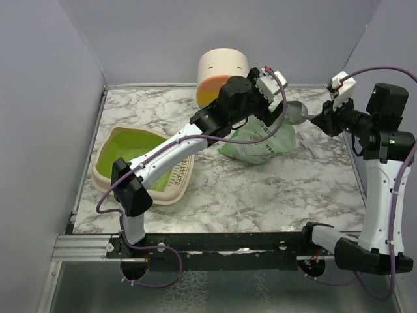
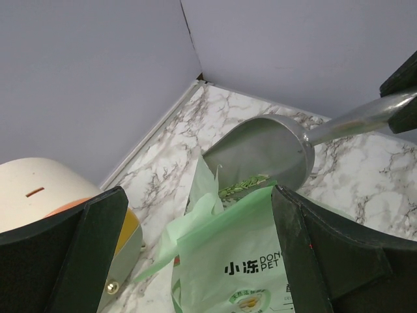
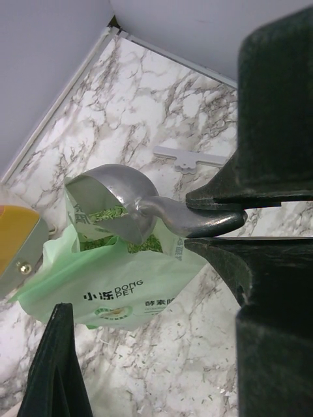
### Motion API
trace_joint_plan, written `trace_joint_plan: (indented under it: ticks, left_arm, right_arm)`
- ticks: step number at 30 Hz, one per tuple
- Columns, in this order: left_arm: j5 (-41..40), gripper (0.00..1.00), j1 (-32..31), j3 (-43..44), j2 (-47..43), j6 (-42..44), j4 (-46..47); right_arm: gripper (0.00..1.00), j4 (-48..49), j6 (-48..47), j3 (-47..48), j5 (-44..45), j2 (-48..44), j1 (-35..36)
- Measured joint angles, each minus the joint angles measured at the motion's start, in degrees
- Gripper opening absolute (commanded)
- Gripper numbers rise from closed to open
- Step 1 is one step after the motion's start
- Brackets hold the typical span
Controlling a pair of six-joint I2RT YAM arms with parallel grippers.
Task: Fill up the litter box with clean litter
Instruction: Pick up the spatula from the cat litter bag.
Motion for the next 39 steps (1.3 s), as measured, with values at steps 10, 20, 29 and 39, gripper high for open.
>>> trace_joint_plan:
  ticks: [10,20,29,39]
  left_arm:
    - [0.74,0.95,1.01,-0.24,-0.02,-1.05,1.36]
    - [4.61,0.99,3.41,-3.54,-0.61,-4.81,3.58]
    - [15.17,0.99,11.34,-8.87,-2.82,-17.05,11.34]
    - [33.38,0.9,19.93,-9.97,-3.65,-32.92,20.15]
  right_arm:
    - [0.01,-2.27,-0.04,0.68,0.17,-2.34,0.0]
    - [0.01,-4.11,0.72,6.47,3.58,-4.85,0.0]
    - [0.01,-3.23,1.51,9.09,3.45,-5.77,0.0]
    - [0.01,-1.22,2.27,7.3,-5.44,-8.94,-0.11]
